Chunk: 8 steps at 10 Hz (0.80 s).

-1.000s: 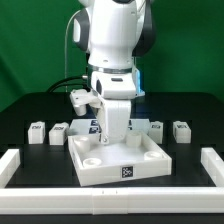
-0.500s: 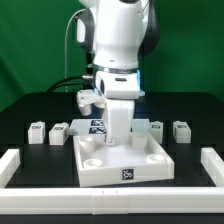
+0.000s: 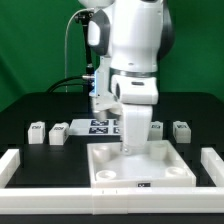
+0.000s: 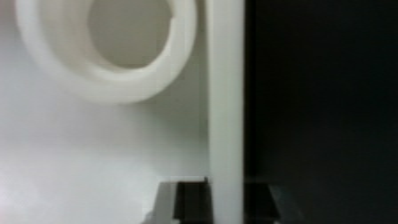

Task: Assemble one leg

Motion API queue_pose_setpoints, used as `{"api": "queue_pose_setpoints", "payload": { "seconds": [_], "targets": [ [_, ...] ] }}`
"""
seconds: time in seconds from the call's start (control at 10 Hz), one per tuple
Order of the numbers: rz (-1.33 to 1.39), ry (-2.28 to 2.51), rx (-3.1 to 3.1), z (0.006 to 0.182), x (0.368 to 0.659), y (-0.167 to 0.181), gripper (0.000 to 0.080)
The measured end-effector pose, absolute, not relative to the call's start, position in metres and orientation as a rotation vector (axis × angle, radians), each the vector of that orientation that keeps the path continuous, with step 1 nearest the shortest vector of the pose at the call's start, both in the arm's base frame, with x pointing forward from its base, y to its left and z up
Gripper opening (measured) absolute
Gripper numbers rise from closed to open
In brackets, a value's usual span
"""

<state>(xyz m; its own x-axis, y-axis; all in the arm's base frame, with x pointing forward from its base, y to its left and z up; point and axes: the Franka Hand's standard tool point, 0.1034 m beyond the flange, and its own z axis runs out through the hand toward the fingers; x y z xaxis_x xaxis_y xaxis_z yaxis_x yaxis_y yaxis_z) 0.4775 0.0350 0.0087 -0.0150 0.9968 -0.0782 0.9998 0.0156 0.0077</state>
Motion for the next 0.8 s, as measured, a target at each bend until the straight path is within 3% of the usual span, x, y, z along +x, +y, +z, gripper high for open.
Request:
{"api": "queue_pose_setpoints", "payload": {
  "seconds": [0.2, 0.6, 0.7, 0.8],
  "targets": [
    [-0.089, 2.164, 2.196, 0.009, 0.476, 0.061, 0.006],
    [-0.098, 2.162, 2.196, 0.008, 0.477, 0.062, 0.006],
    [-0.098, 2.162, 2.196, 0.008, 0.477, 0.062, 0.0237],
    [-0.098, 2.162, 2.196, 0.008, 0.477, 0.062, 0.0237]
  ]
}}
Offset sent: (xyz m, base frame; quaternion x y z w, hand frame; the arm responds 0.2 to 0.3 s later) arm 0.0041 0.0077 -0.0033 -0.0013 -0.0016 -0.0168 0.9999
